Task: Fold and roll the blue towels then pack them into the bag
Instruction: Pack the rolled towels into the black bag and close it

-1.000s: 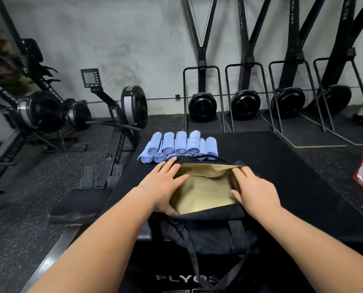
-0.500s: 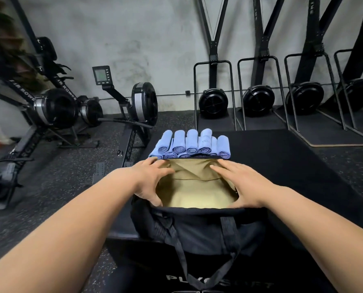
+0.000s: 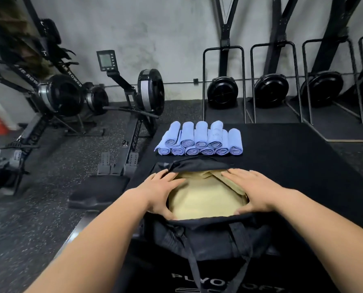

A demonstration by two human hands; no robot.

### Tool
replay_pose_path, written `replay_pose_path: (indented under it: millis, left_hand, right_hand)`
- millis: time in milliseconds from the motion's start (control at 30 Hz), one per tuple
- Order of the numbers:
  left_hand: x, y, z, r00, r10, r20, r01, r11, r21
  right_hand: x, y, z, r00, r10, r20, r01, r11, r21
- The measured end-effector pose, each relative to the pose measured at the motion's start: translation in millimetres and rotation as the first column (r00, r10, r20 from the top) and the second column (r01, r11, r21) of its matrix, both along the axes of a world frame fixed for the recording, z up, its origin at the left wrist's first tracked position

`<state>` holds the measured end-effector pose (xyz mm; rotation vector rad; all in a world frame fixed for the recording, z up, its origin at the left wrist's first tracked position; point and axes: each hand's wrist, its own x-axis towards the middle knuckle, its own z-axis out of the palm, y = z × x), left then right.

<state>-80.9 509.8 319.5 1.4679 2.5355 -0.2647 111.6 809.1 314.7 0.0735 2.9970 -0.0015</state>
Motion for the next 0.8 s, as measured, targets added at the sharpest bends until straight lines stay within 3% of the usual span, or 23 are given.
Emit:
replay_pose_path:
  millis: [200, 300, 533, 700, 800]
  left_hand:
    - [-13, -5, -39, 0.983, 0.054, 0.173, -0.083, 0.983, 0.165]
    - [-8, -1, -59, 0.979, 0.066, 0.191, -0.106, 0.973, 0.207]
    - [4, 30, -70, 0.967, -0.054, 0.248, -0.051, 0.916, 0.398]
    - [13, 37, -85, 0.981, -0.019, 0.191, -0.080, 0.865, 0.495]
    - [13, 35, -82, 0.990, -0.067, 0.126, -0.012, 0.841, 0.541]
  right_hand:
    - [3, -7, -47, 0.999, -0.051, -0.007, 0.050, 0.995, -0.083]
    - [2, -3, -61, 0.998, -0.068, -0.014, 0.066, 0.993, -0.096]
    - [7, 35, -49, 0.995, -0.096, 0.013, 0.096, 0.995, -0.022]
    - [10, 33, -56, 0.997, -0.073, -0.035, 0.073, 0.997, 0.010]
    - [3, 34, -57, 0.980, -0.116, -0.161, 0.099, 0.989, -0.110]
